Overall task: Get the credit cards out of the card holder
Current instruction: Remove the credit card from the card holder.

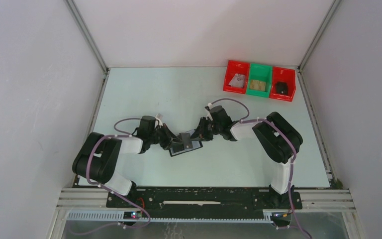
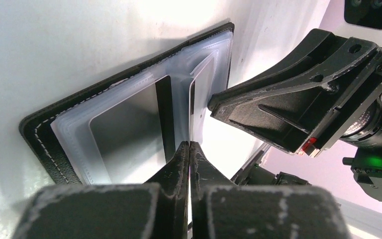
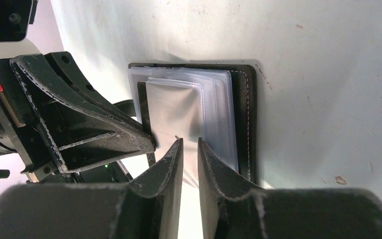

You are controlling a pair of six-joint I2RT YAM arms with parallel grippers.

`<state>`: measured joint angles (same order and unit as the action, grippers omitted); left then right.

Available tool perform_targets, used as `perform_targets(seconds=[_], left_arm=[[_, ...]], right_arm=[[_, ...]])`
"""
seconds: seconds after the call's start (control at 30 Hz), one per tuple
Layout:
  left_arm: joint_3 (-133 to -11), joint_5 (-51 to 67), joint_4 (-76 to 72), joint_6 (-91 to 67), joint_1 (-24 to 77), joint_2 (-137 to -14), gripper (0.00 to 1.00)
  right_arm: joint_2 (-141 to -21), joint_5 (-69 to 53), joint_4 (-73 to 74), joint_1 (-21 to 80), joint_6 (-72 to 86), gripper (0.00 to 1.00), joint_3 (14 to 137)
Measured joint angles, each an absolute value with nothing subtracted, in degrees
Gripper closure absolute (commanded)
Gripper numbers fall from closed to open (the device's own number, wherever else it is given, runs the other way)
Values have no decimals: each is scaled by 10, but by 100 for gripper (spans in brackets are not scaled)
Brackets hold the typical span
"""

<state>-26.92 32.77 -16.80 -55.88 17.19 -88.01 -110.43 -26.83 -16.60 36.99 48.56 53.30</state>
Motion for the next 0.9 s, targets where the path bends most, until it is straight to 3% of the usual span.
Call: perform_targets(seconds=[0.67,0.9], left_arm=[[-231,326,-175,-561,149,-834,100],[-246,298,-70,-526,147,-750,100]], right_arm=[[-1106,-271,-165,366,486,75,533],[-1103,-282,-160,358,485,68,533]])
